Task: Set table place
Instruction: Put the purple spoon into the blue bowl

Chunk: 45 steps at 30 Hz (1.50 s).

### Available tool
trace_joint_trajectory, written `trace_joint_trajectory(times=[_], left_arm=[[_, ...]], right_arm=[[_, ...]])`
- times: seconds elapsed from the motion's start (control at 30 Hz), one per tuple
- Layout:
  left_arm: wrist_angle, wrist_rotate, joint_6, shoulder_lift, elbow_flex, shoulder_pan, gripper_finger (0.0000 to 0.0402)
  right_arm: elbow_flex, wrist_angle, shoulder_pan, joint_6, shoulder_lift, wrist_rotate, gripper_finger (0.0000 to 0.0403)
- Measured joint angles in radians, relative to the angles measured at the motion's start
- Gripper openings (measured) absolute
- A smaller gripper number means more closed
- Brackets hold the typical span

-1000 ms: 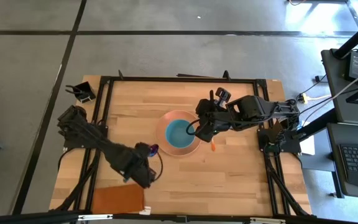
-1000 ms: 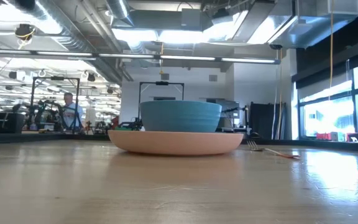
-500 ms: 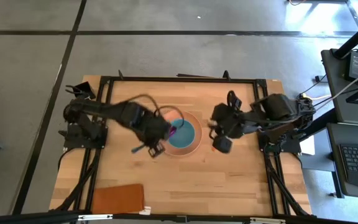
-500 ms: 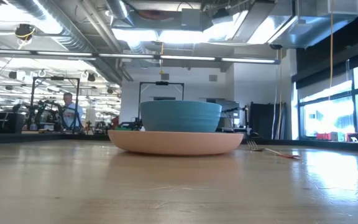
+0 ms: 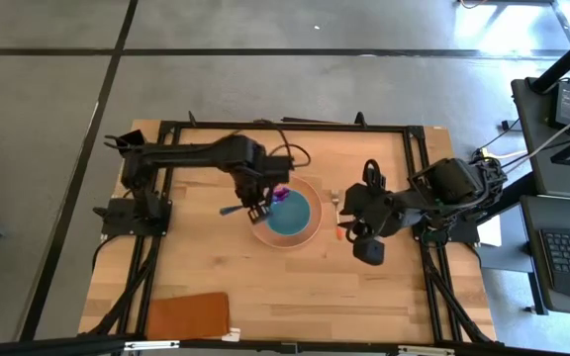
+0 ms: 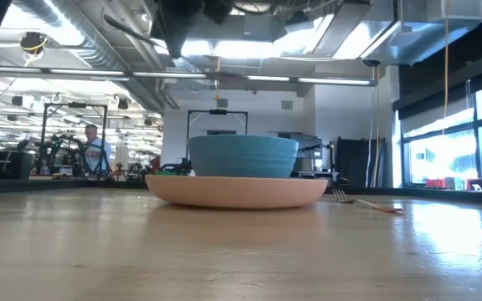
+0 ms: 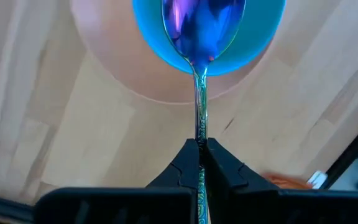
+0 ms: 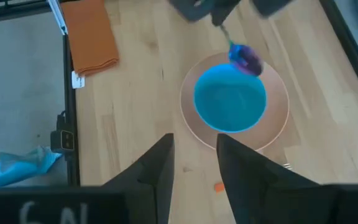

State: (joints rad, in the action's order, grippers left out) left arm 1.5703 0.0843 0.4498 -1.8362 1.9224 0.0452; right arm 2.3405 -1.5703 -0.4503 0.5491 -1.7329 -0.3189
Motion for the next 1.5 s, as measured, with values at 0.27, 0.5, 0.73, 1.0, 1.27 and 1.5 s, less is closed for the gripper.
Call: trace_joint_trajectory(times=[0.27,0.5,0.73,1.0,1.27,1.5], left_arm=[[0.000,0.050,-0.128,-0.152,-0.001,-0.022,0.0001],[0.001,0.048,-0.190,-0.254,-0.001,-0.021,0.0001],[-0.008,0.009,-0.212,-0.282,-0.001,-0.014,0.0001],[-0.067,0.005,-0.221,-0.286,-0.001,0.013,0.0001],[-0.153,0.011,-0.225,-0.291,0.000,0.021,0.0001],[-0.162,0.004,-0.233,-0.291,0.000,0.021,0.0000]], right_arm=[[0.000,0.002,0.000,-0.001,0.000,-0.001,0.0124],[0.000,0.002,0.000,-0.002,0.000,-0.004,0.0124],[0.000,0.001,0.000,-0.004,0.000,-0.047,0.0124],[0.000,0.001,0.000,-0.005,0.000,-0.054,0.0124],[0.000,0.001,0.000,-0.007,0.000,-0.055,0.0124],[0.000,0.001,0.003,-0.007,0.000,-0.056,0.0124]])
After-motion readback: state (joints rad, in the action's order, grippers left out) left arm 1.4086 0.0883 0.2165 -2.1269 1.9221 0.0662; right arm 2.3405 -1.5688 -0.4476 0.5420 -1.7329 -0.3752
